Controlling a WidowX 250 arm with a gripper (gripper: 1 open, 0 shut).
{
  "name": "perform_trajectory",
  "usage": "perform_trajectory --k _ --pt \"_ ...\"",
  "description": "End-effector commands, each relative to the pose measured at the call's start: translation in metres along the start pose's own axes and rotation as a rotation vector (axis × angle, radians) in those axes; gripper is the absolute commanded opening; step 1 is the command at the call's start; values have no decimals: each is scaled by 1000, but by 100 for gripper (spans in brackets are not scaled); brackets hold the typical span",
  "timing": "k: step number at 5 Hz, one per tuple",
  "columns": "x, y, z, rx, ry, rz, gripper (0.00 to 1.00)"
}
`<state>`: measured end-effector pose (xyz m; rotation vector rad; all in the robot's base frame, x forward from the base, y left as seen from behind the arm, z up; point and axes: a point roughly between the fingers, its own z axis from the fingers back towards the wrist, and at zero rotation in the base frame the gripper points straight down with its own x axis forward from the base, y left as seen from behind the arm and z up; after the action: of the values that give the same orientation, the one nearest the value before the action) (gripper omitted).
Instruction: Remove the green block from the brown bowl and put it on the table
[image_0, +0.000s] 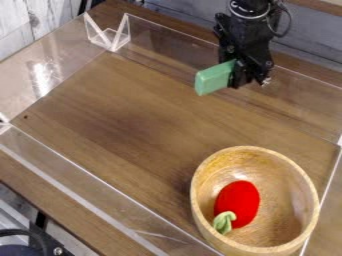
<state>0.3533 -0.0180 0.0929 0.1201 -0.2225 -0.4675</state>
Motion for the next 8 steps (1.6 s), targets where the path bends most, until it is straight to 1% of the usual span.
perform_trajectory --k 1,3,5,6,8 --pt "13 15 12 27 -62 11 0" --pt "15 26 3 23 -64 28 0" --pt "8 32 -2 15 -75 42 0" --pt "4 32 -4 6 -82 49 0" --pt "2 35 -9 -7 -93 49 0"
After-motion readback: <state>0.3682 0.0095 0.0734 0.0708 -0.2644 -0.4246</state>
